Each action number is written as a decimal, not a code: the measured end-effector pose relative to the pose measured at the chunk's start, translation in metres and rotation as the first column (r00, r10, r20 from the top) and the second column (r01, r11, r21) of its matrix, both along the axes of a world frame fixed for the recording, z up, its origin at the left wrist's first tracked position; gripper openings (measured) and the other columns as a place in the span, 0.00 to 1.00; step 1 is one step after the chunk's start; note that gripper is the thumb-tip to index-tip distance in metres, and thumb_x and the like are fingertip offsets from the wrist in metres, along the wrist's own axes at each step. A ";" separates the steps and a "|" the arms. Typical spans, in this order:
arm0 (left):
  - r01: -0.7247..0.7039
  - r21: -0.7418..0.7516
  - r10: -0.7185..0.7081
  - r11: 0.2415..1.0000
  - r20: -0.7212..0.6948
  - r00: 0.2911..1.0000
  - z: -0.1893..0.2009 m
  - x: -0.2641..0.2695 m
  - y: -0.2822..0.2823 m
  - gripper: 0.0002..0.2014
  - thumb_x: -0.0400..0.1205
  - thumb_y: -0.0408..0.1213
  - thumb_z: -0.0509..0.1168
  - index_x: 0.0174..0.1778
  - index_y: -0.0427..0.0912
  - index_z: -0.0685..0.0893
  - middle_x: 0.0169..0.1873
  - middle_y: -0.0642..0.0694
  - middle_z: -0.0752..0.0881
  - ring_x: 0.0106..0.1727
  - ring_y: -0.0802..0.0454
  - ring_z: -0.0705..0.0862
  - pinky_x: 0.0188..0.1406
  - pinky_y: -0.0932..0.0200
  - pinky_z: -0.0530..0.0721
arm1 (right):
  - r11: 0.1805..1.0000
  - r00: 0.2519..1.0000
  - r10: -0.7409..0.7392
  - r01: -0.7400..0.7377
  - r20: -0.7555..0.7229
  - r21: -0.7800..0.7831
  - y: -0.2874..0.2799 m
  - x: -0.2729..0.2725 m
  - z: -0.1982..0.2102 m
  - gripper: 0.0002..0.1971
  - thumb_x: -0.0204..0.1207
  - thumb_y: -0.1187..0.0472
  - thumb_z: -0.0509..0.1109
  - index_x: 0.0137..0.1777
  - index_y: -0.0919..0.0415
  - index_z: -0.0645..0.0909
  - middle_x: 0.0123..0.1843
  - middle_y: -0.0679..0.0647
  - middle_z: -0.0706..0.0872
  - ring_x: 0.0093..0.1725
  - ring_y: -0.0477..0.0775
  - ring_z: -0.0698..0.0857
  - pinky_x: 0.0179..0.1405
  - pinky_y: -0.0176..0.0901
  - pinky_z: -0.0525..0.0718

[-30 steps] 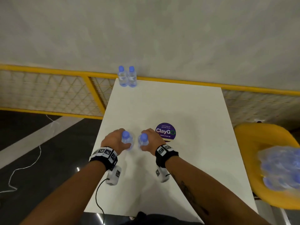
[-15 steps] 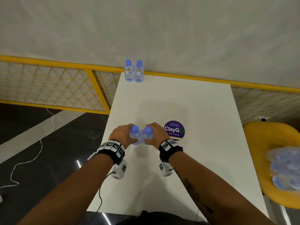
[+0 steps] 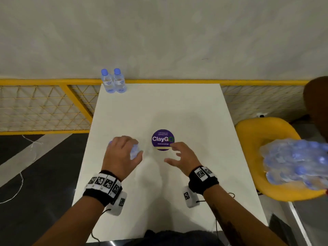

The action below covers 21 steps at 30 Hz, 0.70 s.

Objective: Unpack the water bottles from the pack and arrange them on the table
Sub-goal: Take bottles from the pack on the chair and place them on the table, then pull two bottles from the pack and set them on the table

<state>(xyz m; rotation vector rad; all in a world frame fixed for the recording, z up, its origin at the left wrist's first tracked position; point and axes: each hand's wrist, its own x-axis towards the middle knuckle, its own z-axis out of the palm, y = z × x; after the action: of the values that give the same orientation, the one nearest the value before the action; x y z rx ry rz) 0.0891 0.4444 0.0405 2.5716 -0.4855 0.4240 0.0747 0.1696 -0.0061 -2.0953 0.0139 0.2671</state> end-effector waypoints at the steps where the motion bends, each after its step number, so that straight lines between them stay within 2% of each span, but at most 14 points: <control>1: 0.082 -0.055 -0.086 0.995 -0.057 0.995 0.003 -0.005 -0.027 0.14 0.79 0.51 0.68 0.52 0.46 0.87 0.47 0.53 0.85 0.49 0.48 0.83 0.48 0.49 0.84 | 0.999 0.999 -0.042 0.042 0.015 0.016 -0.027 -0.015 0.003 0.27 0.67 0.48 0.82 0.65 0.52 0.80 0.61 0.44 0.81 0.61 0.41 0.83 0.60 0.40 0.86; 2: 0.146 -0.093 -0.160 0.985 -0.157 0.975 0.005 -0.009 -0.055 0.11 0.80 0.51 0.66 0.50 0.49 0.86 0.43 0.59 0.83 0.46 0.54 0.83 0.45 0.52 0.84 | 0.996 0.995 -0.092 0.091 0.029 0.024 -0.053 -0.029 0.006 0.21 0.70 0.51 0.81 0.61 0.52 0.83 0.58 0.44 0.83 0.57 0.41 0.85 0.57 0.39 0.87; 4: 0.289 -0.080 -0.298 0.954 -0.353 0.887 0.008 -0.019 -0.117 0.10 0.81 0.53 0.64 0.53 0.55 0.84 0.42 0.63 0.80 0.43 0.61 0.81 0.44 0.55 0.85 | 0.975 0.975 -0.220 0.220 0.040 -0.005 -0.112 -0.061 0.006 0.12 0.73 0.55 0.79 0.55 0.54 0.86 0.52 0.44 0.85 0.52 0.41 0.87 0.52 0.36 0.89; 6: 0.477 -0.073 -0.447 0.876 -0.495 0.745 0.000 -0.029 -0.184 0.11 0.82 0.54 0.64 0.56 0.57 0.83 0.45 0.62 0.82 0.45 0.62 0.83 0.48 0.53 0.86 | 0.922 0.924 -0.380 0.382 0.044 -0.060 -0.173 -0.095 0.005 0.08 0.76 0.58 0.77 0.54 0.55 0.86 0.50 0.45 0.87 0.50 0.42 0.89 0.50 0.35 0.89; 8: 0.611 -0.129 -0.564 0.781 -0.567 0.600 -0.009 -0.043 -0.253 0.13 0.82 0.54 0.65 0.59 0.54 0.85 0.50 0.58 0.86 0.49 0.61 0.85 0.53 0.51 0.87 | 0.825 0.833 -0.548 0.553 0.070 -0.116 -0.233 -0.132 0.004 0.08 0.77 0.60 0.76 0.55 0.56 0.87 0.49 0.47 0.89 0.50 0.45 0.89 0.50 0.39 0.88; 11: 0.653 -0.247 -0.621 0.716 -0.654 0.432 -0.015 -0.076 -0.353 0.19 0.82 0.51 0.70 0.67 0.48 0.84 0.59 0.52 0.88 0.56 0.58 0.87 0.57 0.52 0.87 | 0.632 0.649 -0.755 0.759 0.098 -0.156 -0.318 -0.182 0.004 0.10 0.77 0.62 0.74 0.58 0.56 0.85 0.50 0.51 0.89 0.51 0.50 0.87 0.51 0.45 0.85; 14: 0.617 -0.360 -0.629 0.700 -0.720 0.293 -0.020 -0.106 -0.437 0.24 0.81 0.48 0.73 0.74 0.49 0.80 0.66 0.50 0.86 0.65 0.52 0.85 0.60 0.58 0.83 | 0.502 0.510 -0.860 0.853 0.026 -0.143 -0.392 -0.212 -0.006 0.16 0.78 0.58 0.73 0.65 0.56 0.80 0.60 0.52 0.87 0.57 0.53 0.87 0.55 0.49 0.85; 16: 0.623 -0.374 -0.627 0.687 -0.738 0.248 -0.030 -0.120 -0.481 0.30 0.79 0.51 0.73 0.78 0.55 0.75 0.71 0.52 0.83 0.70 0.51 0.82 0.67 0.53 0.81 | 0.452 0.460 -0.888 0.868 -0.011 -0.204 -0.434 -0.222 -0.016 0.22 0.78 0.56 0.73 0.71 0.55 0.75 0.66 0.52 0.83 0.62 0.53 0.85 0.53 0.48 0.84; 18: 0.584 -0.362 -0.579 0.727 -0.780 0.238 -0.041 -0.131 -0.514 0.39 0.77 0.52 0.74 0.83 0.59 0.64 0.77 0.52 0.78 0.75 0.49 0.78 0.73 0.47 0.79 | 0.429 0.432 -0.901 0.870 -0.044 -0.242 -0.466 -0.224 -0.023 0.28 0.78 0.56 0.73 0.76 0.55 0.71 0.72 0.54 0.79 0.66 0.54 0.83 0.54 0.49 0.84; 19: 0.547 -0.351 -0.550 0.760 -0.795 0.255 -0.047 -0.135 -0.527 0.41 0.76 0.52 0.74 0.84 0.59 0.61 0.78 0.52 0.76 0.76 0.48 0.77 0.74 0.46 0.78 | 0.432 0.433 -0.900 0.868 -0.053 -0.246 -0.478 -0.223 -0.026 0.29 0.78 0.56 0.73 0.78 0.55 0.70 0.74 0.54 0.78 0.67 0.55 0.82 0.57 0.52 0.84; 21: 0.460 -0.312 -0.487 0.831 -0.808 0.332 -0.059 -0.141 -0.545 0.44 0.75 0.51 0.75 0.84 0.58 0.58 0.79 0.51 0.73 0.76 0.47 0.76 0.74 0.47 0.78 | 0.444 0.443 -0.894 0.862 -0.063 -0.245 -0.497 -0.220 -0.032 0.30 0.78 0.56 0.73 0.79 0.55 0.68 0.75 0.55 0.76 0.69 0.56 0.81 0.61 0.55 0.84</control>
<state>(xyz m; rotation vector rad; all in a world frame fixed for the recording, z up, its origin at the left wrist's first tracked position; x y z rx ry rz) -0.0517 -0.1011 -0.0185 2.0527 -0.7650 -1.0690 -0.1451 -0.3278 -0.0384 -1.9255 1.2889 -0.2134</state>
